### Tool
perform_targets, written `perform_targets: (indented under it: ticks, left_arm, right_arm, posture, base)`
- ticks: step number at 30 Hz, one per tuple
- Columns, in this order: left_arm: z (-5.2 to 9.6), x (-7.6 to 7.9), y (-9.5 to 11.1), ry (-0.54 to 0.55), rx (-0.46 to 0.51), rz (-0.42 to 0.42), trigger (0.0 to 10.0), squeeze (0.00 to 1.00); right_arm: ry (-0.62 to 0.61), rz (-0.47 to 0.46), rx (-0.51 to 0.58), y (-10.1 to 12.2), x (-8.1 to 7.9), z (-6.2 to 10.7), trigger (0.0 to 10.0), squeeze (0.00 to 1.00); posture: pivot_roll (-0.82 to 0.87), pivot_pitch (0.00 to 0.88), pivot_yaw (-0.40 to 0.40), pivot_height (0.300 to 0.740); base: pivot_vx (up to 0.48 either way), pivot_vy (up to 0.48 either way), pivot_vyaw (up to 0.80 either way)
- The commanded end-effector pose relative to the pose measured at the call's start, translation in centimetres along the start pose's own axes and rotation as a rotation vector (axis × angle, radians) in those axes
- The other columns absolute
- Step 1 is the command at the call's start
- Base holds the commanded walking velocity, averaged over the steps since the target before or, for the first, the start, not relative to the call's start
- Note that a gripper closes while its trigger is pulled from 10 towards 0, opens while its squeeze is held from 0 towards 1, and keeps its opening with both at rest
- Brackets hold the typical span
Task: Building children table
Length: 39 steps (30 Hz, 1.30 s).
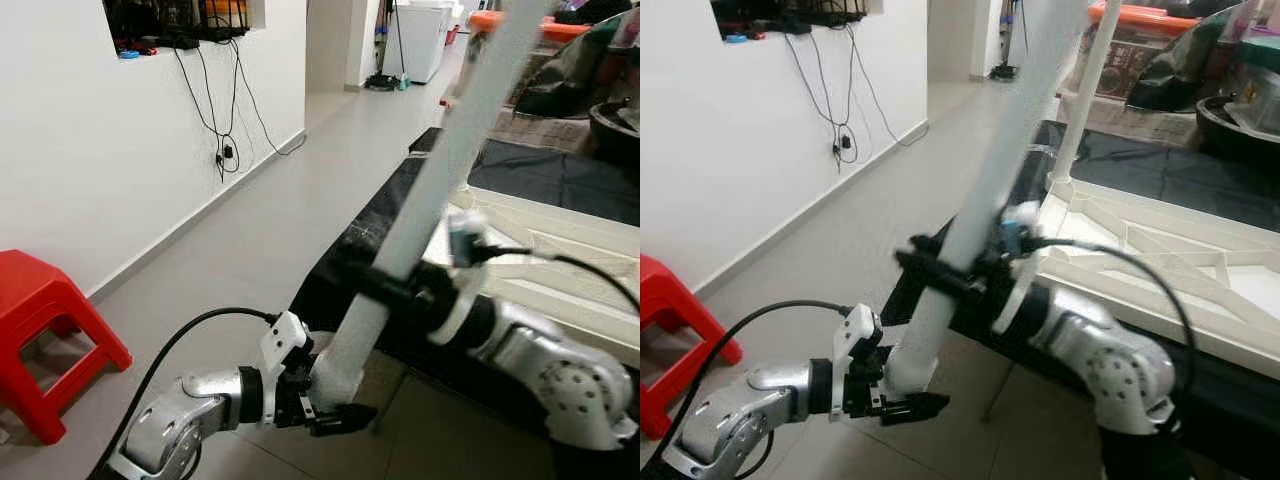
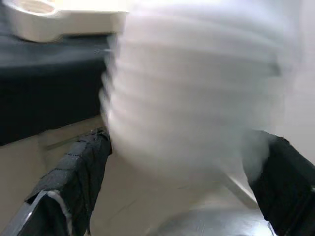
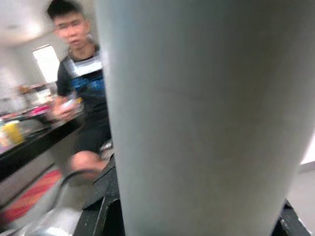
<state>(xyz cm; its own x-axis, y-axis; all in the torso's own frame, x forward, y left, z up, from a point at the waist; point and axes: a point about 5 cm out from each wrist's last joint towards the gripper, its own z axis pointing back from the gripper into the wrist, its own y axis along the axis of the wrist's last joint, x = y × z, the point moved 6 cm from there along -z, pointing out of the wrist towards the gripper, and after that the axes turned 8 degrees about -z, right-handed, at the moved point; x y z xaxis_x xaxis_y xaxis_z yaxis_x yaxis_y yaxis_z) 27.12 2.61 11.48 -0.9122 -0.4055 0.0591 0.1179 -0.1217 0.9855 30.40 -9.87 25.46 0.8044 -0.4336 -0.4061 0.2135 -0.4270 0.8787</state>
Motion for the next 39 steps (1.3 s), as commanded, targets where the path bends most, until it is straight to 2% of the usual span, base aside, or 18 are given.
perform_targets:
  ticks: [1,2,4,5,6,7,8,10,12,13,14,21,29,39]
  left_arm:
    - [0.1,-1.0,0.0,0.077,0.007,-0.015,10.0,0.0]
    - [0.0,-1.7,0.4,0.133,0.029,-0.019,10.0,0.0]
    - [0.0,-1.7,0.4,0.133,0.029,-0.019,10.0,0.0]
    - [-0.1,-2.3,0.9,0.186,0.058,-0.014,10.0,0.0]
    - [-0.2,-3.1,1.5,0.263,0.087,-0.025,10.0,0.0]
    - [-0.2,-3.6,1.9,0.312,0.103,-0.033,10.0,0.0]
    - [-0.2,-3.6,1.9,0.312,0.103,-0.033,10.0,0.0]
    - [-0.1,-4.5,2.6,0.398,0.135,-0.032,10.0,0.0]
    - [0.0,-4.8,2.7,0.42,0.139,-0.031,10.0,0.0]
    - [0.1,-5.1,2.8,0.446,0.142,-0.034,10.0,0.0]
    - [0.1,-5.3,2.9,0.465,0.146,-0.038,10.0,0.0]
    - [0.0,-6.0,3.2,0.499,0.162,-0.047,10.0,0.0]
    - [-0.1,-5.9,3.2,0.508,0.164,-0.067,10.0,0.0]
    - [-0.2,-5.9,3.2,0.512,0.169,-0.064,10.0,0.0]
  right_arm:
    - [-0.143,0.059,0.078,1.8,2.4,0.9,0.0,0.0]
    - [-0.245,0.096,0.126,2.7,4.0,1.5,0.0,0.0]
    - [-0.245,0.096,0.126,2.7,4.0,1.5,0.0,0.0]
    - [-0.382,0.136,0.193,3.9,6.0,2.5,0.0,0.0]
    - [-0.605,0.225,0.282,5.5,8.5,4.6,0.0,0.0]
    - [-0.748,0.284,0.342,6.5,9.8,6.2,0.0,0.0]
    - [-0.748,0.284,0.342,6.5,9.8,6.2,0.0,0.0]
    - [-0.949,0.386,0.425,7.7,10.6,8.6,0.0,0.0]
    - [-0.985,0.41,0.435,7.9,10.6,8.9,0.0,0.0]
    - [-1.029,0.437,0.44,8.0,10.6,9.3,4.0,0.0]
    - [-1.054,0.452,0.444,8.0,10.6,9.5,9.7,0.0]
    - [-1.066,0.456,0.491,7.9,10.2,8.8,10.0,0.0]
    - [-1.049,0.49,0.522,7.8,9.8,7.6,10.0,0.0]
    - [-1.004,0.48,0.547,7.9,9.0,6.7,10.0,0.0]
  posture:
    - [0.07,0.0,-0.048,0.74]
    - [0.07,0.0,-0.048,0.74]
    - [0.07,0.0,-0.048,0.74]
    - [0.07,0.0,-0.047,0.74]
    - [0.07,0.0,-0.048,0.74]
    - [0.07,0.0,-0.05,0.74]
    - [0.07,0.0,-0.05,0.74]
    - [0.07,0.0,-0.051,0.74]
    - [0.07,0.0,-0.051,0.74]
    - [0.07,0.0,-0.053,0.74]
    - [0.07,0.0,-0.053,0.74]
    - [0.07,0.0,-0.051,0.74]
    - [0.07,0.0,-0.057,0.74]
    - [0.07,0.0,-0.053,0.74]
  base:
    - [0.0,0.0,0.0]
    - [0.0,0.0,0.0]
    - [0.0,0.0,0.0]
    - [0.0,0.0,0.0]
    - [0.0,0.0,0.0]
    - [0.0,0.0,0.0]
    - [0.0,0.0,0.0]
    - [0.0,0.0,0.0]
    - [0.0,0.0,0.0]
    - [0.0,0.0,0.0]
    - [0.0,0.0,0.0]
    - [0.259,0.0,0.0]
    - [0.326,0.0,0.0]
    - [0.333,0.0,-0.08]
